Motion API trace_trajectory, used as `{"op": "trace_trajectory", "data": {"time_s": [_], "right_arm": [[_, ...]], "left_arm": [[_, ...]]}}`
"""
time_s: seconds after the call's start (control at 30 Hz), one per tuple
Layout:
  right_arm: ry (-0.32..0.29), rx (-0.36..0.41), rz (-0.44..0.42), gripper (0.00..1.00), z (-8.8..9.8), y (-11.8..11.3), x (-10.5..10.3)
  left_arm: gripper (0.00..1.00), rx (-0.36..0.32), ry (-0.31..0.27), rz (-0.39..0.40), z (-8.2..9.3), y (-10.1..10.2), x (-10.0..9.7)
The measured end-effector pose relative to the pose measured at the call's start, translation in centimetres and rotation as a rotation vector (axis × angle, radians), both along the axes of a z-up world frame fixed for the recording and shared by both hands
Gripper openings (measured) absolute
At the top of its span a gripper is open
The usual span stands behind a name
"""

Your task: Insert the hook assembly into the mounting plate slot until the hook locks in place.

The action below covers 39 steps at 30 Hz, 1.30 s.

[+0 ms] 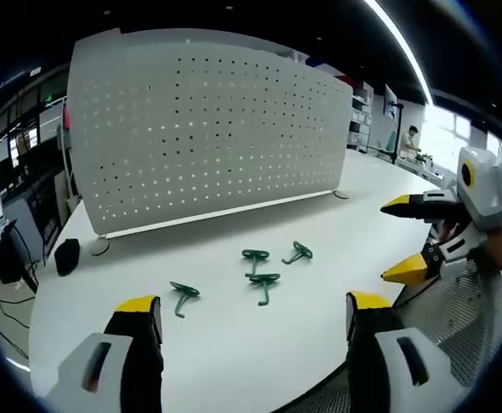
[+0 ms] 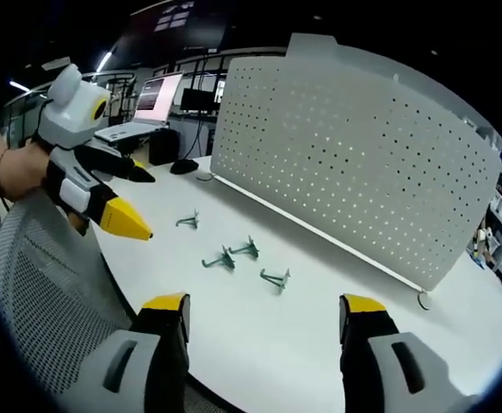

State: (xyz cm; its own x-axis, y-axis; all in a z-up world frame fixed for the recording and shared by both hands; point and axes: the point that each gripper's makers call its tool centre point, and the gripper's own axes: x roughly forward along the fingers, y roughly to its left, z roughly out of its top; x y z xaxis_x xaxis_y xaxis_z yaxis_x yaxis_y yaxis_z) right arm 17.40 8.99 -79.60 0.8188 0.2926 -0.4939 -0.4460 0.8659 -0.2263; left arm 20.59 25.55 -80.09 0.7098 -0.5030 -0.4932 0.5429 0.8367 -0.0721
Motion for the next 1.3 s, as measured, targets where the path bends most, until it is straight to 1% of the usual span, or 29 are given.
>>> {"op": "trace_trajectory", "data": {"time_s": [0.1,0.23,0.3,0.33,0.4,0.5,0.57,0.63,0.67,0.83,0.9,0.93,0.97,1.07,1.13,1.17,1.2,1.23,1.27,1.3], "right_arm": [[0.002,-0.003,0.005,0.68,-0.1,0.2,-0.2],[0.007,-0.012,0.015,0.68,-0.3,0.5,-0.4],[0.028,-0.007,0.021,0.64,-0.6,0.6,-0.6],[0.03,-0.009,0.024,0.63,-0.6,0.7,-0.6],[0.04,-0.013,0.03,0.63,-0.9,0.9,-0.7],[0.063,0.004,0.039,0.62,-1.2,1.2,-0.8],[0.064,0.026,0.06,0.62,-1.1,1.8,-0.8],[0.074,0.028,0.082,0.63,-1.3,2.4,-1.0],[0.097,0.007,0.101,0.63,-1.8,2.6,-1.2],[0.111,0.017,0.116,0.63,-2.0,2.9,-1.4],[0.149,0.044,0.133,0.64,-2.6,3.2,-1.6],[0.211,0.065,0.133,0.65,-3.4,3.4,-2.0],[0.226,0.069,0.131,0.65,-3.6,3.4,-2.0],[0.24,0.079,0.145,0.64,-3.7,3.5,-2.0],[0.263,0.086,0.153,0.63,-3.9,3.7,-2.1],[0.262,0.086,0.157,0.62,-3.9,3.8,-1.9],[0.262,0.079,0.17,0.62,-3.9,3.9,-1.7],[0.27,0.069,0.181,0.62,-4.1,4.0,-1.5],[0.276,0.066,0.193,0.62,-4.3,4.2,-1.1],[0.275,0.064,0.198,0.61,-4.3,4.3,-0.7]], "left_arm": [[0.9,-0.001,0.005,0.002,-0.1,0.1,0.0],[0.9,0.011,0.015,-0.018,-0.3,-0.2,-0.3],[0.89,0.013,0.011,-0.021,-0.4,-0.2,-0.3],[0.89,0.015,0.011,-0.016,-0.3,-0.1,-0.2],[0.88,0.009,0.011,-0.002,-0.2,0.2,-0.1],[0.89,0.009,-0.001,0.008,-0.1,0.5,0.1],[0.88,0.02,0.004,0.03,-0.3,1.2,0.3],[0.88,0.003,-0.004,0.045,0.0,1.5,0.4],[0.88,0.002,-0.007,0.046,0.0,1.4,0.4],[0.85,0.015,-0.012,0.021,0.0,0.8,0.2],[0.83,0.016,-0.01,0.02,0.0,0.8,0.2],[0.81,0.014,-0.011,0.016,0.1,0.8,0.2],[0.81,0.006,-0.011,0.017,0.1,0.8,0.2],[0.83,0.007,-0.003,0.023,0.0,0.8,0.2],[0.84,0.005,-0.005,0.024,0.0,0.9,0.2],[0.87,0.008,-0.008,0.021,0.0,0.8,0.3],[0.92,0.012,-0.014,0.02,0.0,0.8,0.3],[0.95,0.015,-0.015,0.018,-0.1,0.7,0.3],[0.96,0.029,-0.006,0.007,-0.4,0.6,0.2],[0.95,0.037,-0.004,0.002,-0.5,0.5,0.1]]}}
